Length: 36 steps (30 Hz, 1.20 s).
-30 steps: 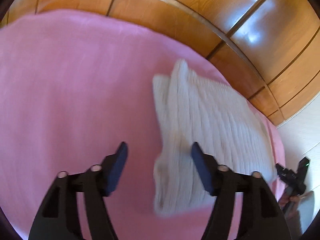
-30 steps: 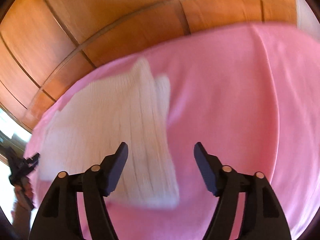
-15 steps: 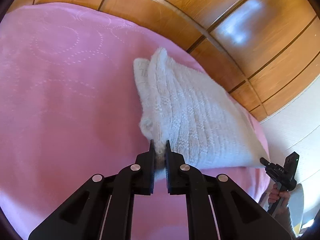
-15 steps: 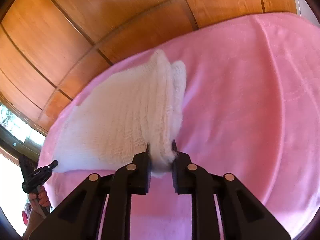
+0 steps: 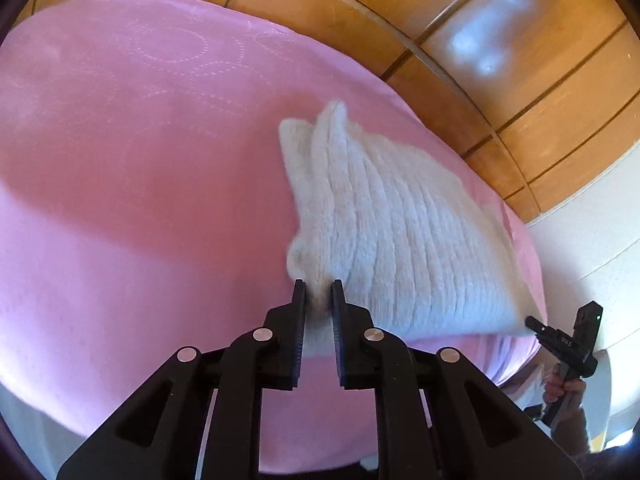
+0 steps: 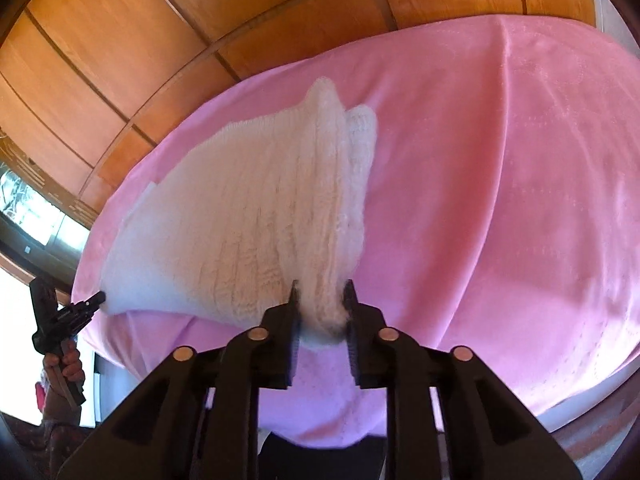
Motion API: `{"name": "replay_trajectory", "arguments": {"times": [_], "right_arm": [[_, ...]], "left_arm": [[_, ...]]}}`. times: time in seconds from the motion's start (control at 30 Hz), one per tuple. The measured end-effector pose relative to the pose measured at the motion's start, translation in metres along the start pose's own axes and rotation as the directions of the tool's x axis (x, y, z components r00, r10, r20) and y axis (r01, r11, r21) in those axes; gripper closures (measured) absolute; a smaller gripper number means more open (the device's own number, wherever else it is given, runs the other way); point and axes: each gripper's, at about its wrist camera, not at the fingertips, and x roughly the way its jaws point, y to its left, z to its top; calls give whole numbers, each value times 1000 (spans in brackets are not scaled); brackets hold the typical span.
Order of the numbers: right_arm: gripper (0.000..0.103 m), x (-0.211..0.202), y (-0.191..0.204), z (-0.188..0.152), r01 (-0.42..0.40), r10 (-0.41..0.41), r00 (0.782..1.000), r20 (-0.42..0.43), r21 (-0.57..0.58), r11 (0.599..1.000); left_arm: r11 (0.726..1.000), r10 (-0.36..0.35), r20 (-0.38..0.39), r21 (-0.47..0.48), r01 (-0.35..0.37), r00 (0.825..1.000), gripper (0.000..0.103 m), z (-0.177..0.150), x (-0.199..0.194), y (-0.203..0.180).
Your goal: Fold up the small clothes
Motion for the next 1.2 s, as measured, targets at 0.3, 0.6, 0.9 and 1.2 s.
{"name": "replay_trajectory", "arguments": {"times": [0.3,0.6,0.9,1.2], "right_arm": [[62,35,22,85,90,-84,991,105,-54,994],[97,97,32,113,216,-217,976,8,-148,965],[98,78,33,117,265,-247,956,159,-98,959],[94,126,30,96,415,-390,905,168,-156,896]], "left_arm": [[997,34,54,73,-38,998,83,59,24,-18],[994,88,23,64,-89,996,101,89,71,-13],[972,225,114,45,-231,968,103,94,73,-11],[991,124,94,-68,-118,988,62,87,63,2]]}}
